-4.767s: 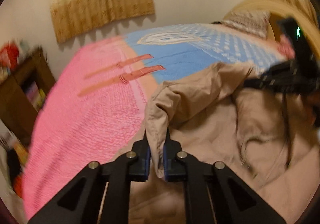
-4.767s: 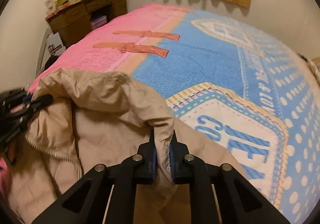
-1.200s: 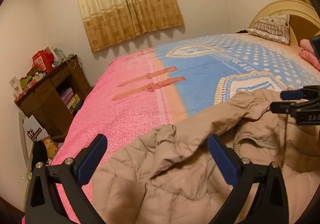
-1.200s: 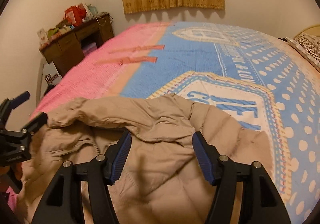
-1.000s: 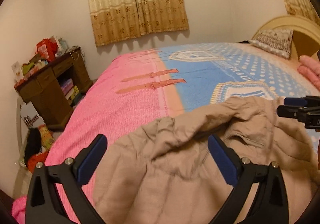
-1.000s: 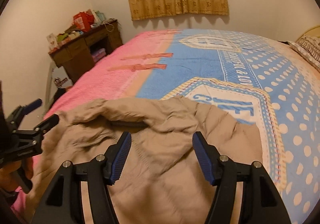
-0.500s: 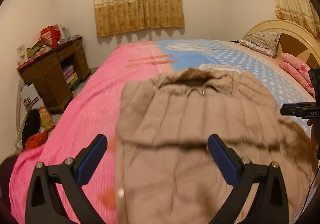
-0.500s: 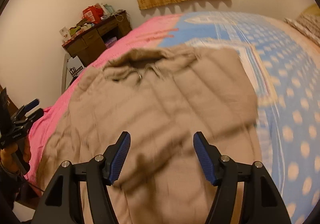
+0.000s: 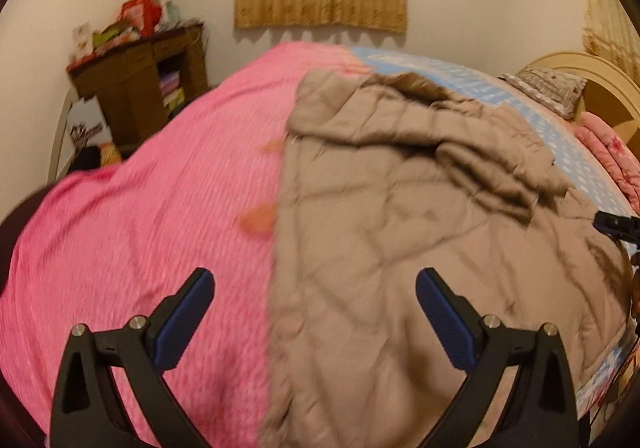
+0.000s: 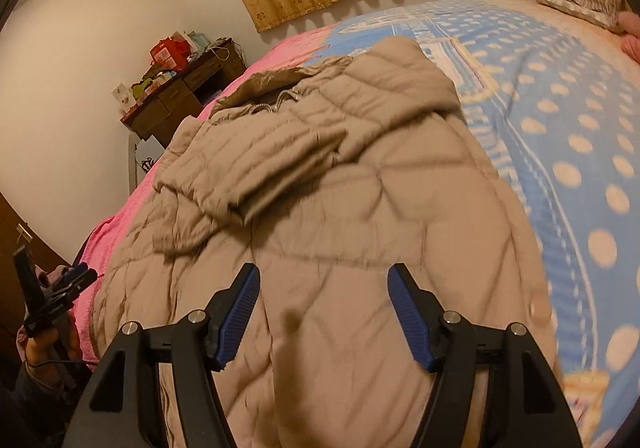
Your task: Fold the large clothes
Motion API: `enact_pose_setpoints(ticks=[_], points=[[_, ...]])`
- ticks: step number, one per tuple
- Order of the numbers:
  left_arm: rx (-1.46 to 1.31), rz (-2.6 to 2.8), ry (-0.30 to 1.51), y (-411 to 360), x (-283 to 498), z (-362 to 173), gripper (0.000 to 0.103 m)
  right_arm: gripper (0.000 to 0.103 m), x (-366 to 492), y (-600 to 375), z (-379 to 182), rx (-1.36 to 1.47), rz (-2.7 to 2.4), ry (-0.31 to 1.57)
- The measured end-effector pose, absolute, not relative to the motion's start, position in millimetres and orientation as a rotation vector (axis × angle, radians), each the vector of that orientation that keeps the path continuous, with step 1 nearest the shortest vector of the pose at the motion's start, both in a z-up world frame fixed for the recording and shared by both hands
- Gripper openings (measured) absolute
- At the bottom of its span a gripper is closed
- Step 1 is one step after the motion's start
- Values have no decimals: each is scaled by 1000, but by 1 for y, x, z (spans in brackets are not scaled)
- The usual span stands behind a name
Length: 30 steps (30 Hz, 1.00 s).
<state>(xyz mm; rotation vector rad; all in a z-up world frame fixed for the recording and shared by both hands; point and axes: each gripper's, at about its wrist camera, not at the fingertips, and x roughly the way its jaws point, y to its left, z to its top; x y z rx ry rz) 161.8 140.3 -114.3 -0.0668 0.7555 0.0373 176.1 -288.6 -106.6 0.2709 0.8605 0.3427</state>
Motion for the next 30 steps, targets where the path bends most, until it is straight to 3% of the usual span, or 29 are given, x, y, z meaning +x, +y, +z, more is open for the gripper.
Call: enact_pose_setpoints(ticks=[3,12,20,25,30], points=[[-98,49,791,148,152,-128,102,67,160,-292,-109,277,329,839],[-254,-25,851,150,141,-153,84,68,124,-307,-114,370,301,787],[-335,-62,887,153,132,-164,77,68,114,-309,-117,374,284,784],[-340,-103,884,147,123,-163,52,68,110,-308,-120,364,277,784],[-339,-114,860,147,117,-157,36,68,100,-315,-116,363,277,783]])
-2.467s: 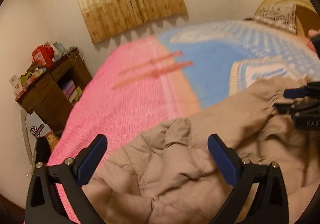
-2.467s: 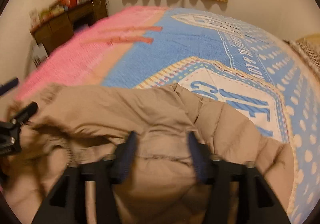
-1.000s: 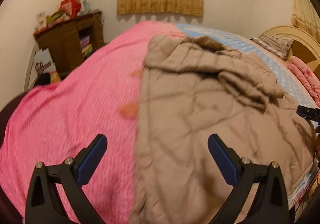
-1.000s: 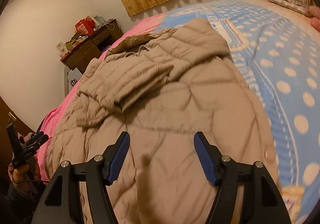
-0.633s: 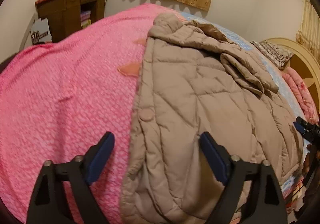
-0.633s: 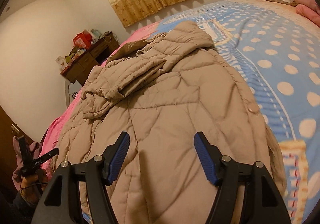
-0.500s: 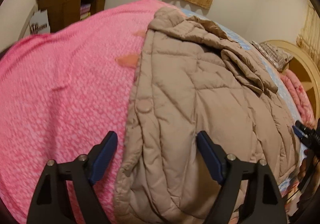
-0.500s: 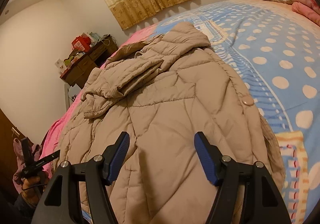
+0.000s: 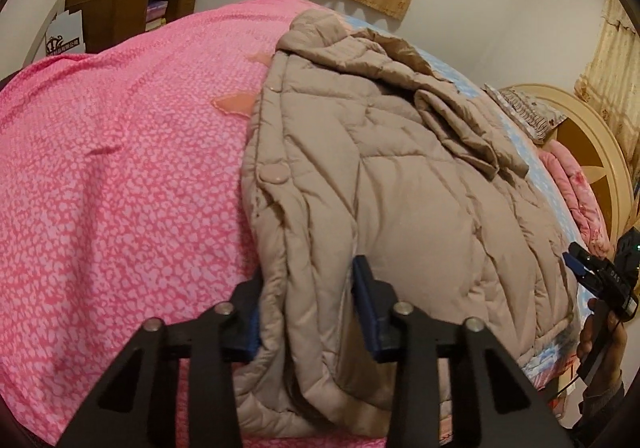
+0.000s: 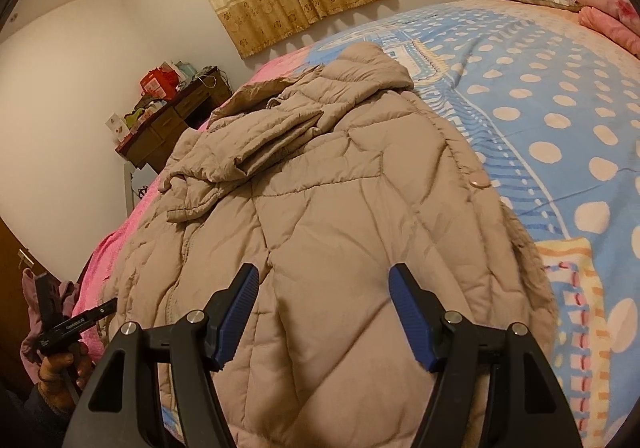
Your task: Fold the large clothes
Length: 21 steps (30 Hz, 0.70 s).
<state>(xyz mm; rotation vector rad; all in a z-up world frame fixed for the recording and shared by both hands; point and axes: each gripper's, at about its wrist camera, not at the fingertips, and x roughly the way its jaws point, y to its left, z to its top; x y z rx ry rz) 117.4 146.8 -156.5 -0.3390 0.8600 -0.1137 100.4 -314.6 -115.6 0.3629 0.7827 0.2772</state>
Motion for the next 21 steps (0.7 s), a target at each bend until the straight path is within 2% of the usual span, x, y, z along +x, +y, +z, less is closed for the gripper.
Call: enact_pose_setpoints(ticks=[14,21], points=[[-347,-117,852,148,116,-155,35,68,68,-391,-111,425,49,769],[-356,-109,857,148,116,-157,45,68,64,-402,-126,526,99,810]])
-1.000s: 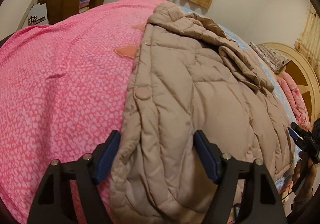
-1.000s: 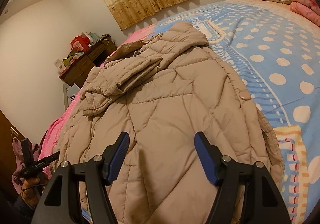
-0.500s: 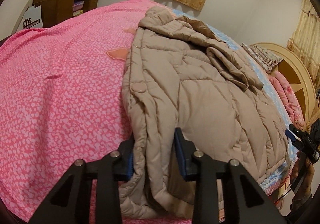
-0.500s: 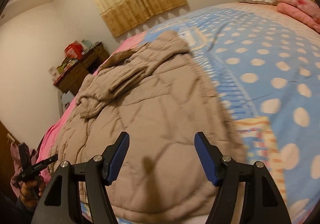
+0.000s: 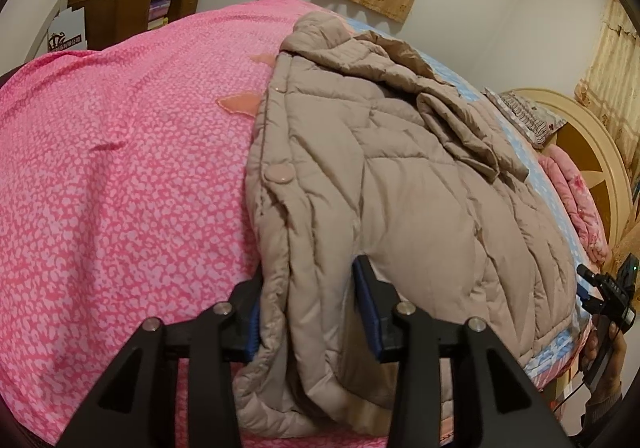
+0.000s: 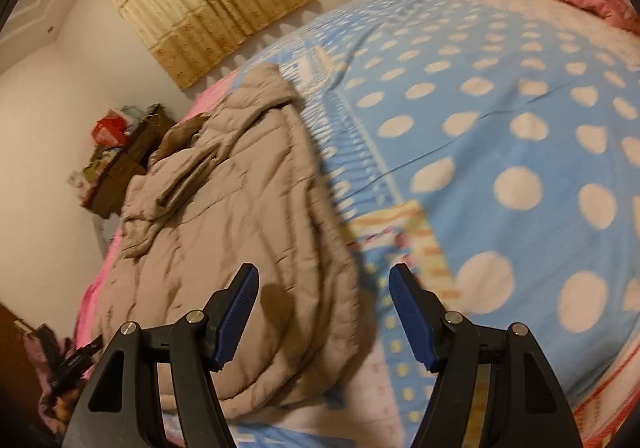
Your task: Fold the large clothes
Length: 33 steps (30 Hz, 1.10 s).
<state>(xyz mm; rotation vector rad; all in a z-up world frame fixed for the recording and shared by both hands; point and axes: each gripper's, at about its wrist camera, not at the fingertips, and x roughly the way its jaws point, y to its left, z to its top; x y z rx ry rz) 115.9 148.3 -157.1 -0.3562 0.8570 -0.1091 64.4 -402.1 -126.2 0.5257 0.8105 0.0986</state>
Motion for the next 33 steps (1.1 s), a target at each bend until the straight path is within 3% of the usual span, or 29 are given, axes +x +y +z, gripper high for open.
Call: enact_pose_setpoints(ticks=[3,8,9,11,12,14,33], points=[[-370,-120,858,149,115,-157,53,68,65,-391,-128,546,185,821],[-382,-136,852,149,113,-158,51,67,68,-380,-134,558,241,832],[-374,-144,848,148,112,-157,48,54,67,-380,-134,556,243,829],[-355,-161,828,146,110,-153,30,27,66,-379,-132,542,254,829],[-348,-169,819,146,110,-151,21,22,65,-379,-131,544,261,824],[-355,-193,798,149,108,-145,15,17,63,-380,-128,551,279,810],[-542,-350,625,164,144,-74,8,11,97,-374,-53,683,462,571]])
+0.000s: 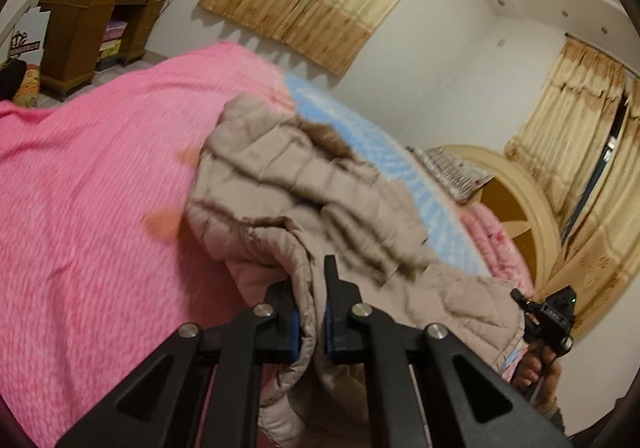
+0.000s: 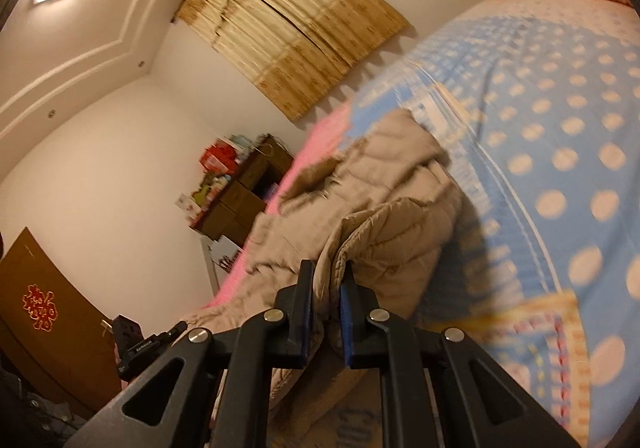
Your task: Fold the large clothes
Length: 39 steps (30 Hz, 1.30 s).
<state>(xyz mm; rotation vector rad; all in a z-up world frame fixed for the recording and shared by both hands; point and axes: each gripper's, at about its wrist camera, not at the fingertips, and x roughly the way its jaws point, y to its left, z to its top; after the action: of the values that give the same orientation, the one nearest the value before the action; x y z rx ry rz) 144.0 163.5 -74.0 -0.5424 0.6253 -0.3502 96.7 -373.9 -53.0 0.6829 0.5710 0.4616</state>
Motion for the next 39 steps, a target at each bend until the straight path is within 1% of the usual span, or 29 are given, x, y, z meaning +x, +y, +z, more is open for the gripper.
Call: enact_pose_setpoints(ticks=[7,13,18,23,26,29,32,33,34,35,36,38,39], points=[[-655,-393,589,178,178,-54,8,10,133,-382,-16,705,477,523],[-783,-402,577,198,218,-43,8,10,180,-384,17,728,501,524],[-899,-389,603,210,263,-43,8,10,230,-384,34,752,477,551],[-970,-363,678,213,317,-52,8,10,292,-380,37,778,434,606],[-958,-318,726,213,350,-57,8,10,336,-377,31,778,390,641],[-922,-259,787,209,388,-71,8,10,393,-371,13,775,325,694],[-926,-220,890,208,430,-103,8,10,448,-360,-13,715,250,744],[-924,-205,923,208,442,-114,10,10,463,-356,-22,699,237,763],[-933,-166,931,210,451,-124,15,10,480,-351,-32,669,225,782],[-946,-152,930,210,454,-127,16,10,499,-344,-45,621,208,803],[-960,-147,931,209,457,-129,17,13,510,-341,-55,614,197,814],[-948,-131,921,208,457,-124,20,13,532,-335,-74,597,185,850],[-927,-128,905,206,455,-118,24,14,537,-332,-82,577,161,859]])
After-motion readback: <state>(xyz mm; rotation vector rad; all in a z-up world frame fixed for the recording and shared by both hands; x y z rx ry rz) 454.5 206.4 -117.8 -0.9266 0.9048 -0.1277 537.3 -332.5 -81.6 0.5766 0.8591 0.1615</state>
